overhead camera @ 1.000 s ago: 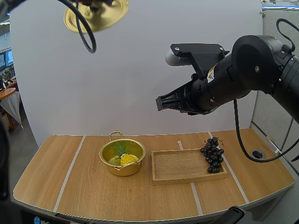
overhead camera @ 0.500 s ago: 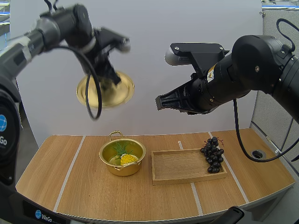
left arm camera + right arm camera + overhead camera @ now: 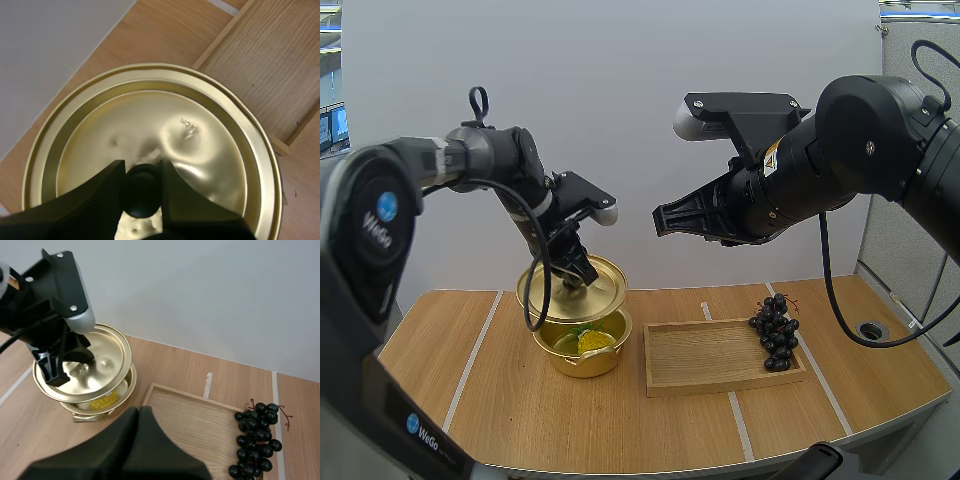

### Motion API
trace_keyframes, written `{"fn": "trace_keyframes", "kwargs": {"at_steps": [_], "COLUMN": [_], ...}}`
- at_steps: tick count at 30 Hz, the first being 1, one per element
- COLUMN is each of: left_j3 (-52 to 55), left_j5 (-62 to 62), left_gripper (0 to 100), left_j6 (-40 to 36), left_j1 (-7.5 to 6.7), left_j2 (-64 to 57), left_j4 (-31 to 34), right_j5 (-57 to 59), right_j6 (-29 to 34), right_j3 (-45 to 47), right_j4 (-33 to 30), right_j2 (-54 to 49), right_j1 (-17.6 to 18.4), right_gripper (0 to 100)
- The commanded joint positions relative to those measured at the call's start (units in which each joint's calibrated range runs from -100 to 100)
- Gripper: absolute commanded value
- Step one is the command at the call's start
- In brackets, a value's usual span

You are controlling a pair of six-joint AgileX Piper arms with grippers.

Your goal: Open the pot, put the pineapple inside, and close it

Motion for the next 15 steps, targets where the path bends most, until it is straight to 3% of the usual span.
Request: {"fn": "trace_keyframes", "kwargs": {"at_steps": [1,15], "left_j3": [0.40,0.40], "left_j5": [-1.98,-6.34], "left_gripper": [0,0], "left_j6": [2.68,3.11], "left_j1": [-0.14,-0.07], "left_j2": [6.12,12.50], "left_j4": [-5.40,-5.30], "right_j5": [-1.05,-1.05], "right_j6": [-0.40,-0.40], "right_j3": [0.06,0.06], "right_j4": [-0.18,-0.18], "right_j2": [-0.56,-0.56], "right_j1": [-0.20,-0.20], "right_gripper": [0,0]}}
